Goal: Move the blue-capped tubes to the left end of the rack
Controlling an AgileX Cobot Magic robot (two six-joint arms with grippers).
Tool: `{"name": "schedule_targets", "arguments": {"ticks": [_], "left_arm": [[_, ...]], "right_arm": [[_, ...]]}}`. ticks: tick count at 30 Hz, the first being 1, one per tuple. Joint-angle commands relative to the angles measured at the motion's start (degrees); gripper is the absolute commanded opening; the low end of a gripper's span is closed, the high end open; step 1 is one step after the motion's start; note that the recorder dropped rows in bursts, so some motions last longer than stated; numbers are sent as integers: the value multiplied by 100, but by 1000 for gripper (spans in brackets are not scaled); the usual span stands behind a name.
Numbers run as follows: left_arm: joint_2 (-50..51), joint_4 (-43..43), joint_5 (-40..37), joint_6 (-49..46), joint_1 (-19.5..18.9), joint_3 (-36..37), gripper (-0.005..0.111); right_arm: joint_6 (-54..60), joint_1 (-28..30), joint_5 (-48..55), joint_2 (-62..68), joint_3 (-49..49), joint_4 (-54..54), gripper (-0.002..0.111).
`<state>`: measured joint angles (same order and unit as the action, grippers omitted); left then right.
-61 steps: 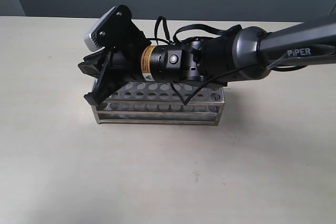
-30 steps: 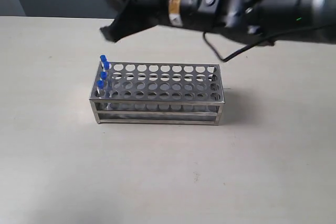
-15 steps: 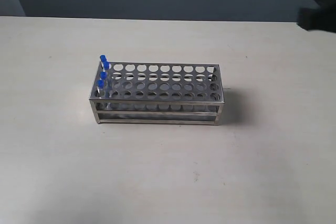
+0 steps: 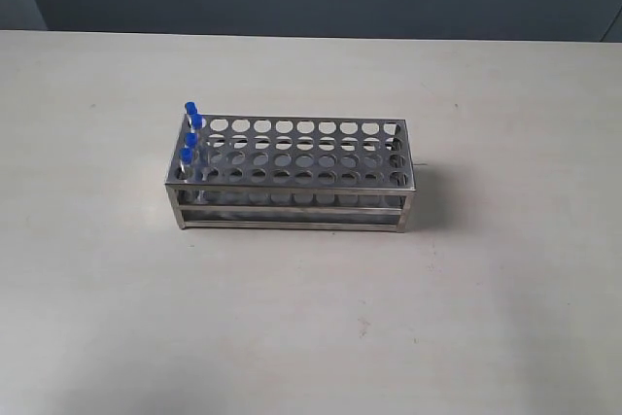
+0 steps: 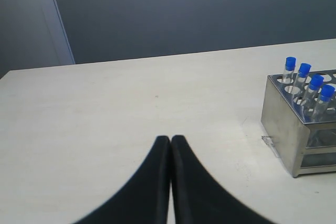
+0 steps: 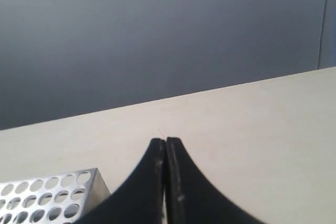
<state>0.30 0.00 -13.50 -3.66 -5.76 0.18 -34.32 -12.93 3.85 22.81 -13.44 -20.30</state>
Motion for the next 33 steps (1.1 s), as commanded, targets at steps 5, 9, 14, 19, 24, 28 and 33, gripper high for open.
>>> {"name": "schedule_targets", "arguments": {"ticks": [5, 9, 14, 19, 24, 28, 33], "left_arm": [[-30, -37, 27, 3, 23, -18, 1], [-30, -37, 27, 3, 23, -18, 1], [-30, -37, 27, 3, 23, -18, 1], [-30, 0, 17, 3, 23, -18, 1], [-30, 0, 17, 3, 23, -18, 1], [-30, 0, 17, 3, 23, -18, 1], [-30, 0, 17, 3, 23, -18, 1]], "right_arm": [[-20, 31, 56, -320, 54, 174, -1], [-20, 31, -519, -331, 630, 174, -1], [-20, 31, 280, -363, 1344, 934, -1], [-20, 31, 1185, -422, 1344, 1978, -1], [-20, 31, 1200, -531, 1344, 2342, -1], [-20, 31, 1200, -593, 1344, 2525, -1], [-20, 31, 1190, -593, 1344, 2496, -1]]}}
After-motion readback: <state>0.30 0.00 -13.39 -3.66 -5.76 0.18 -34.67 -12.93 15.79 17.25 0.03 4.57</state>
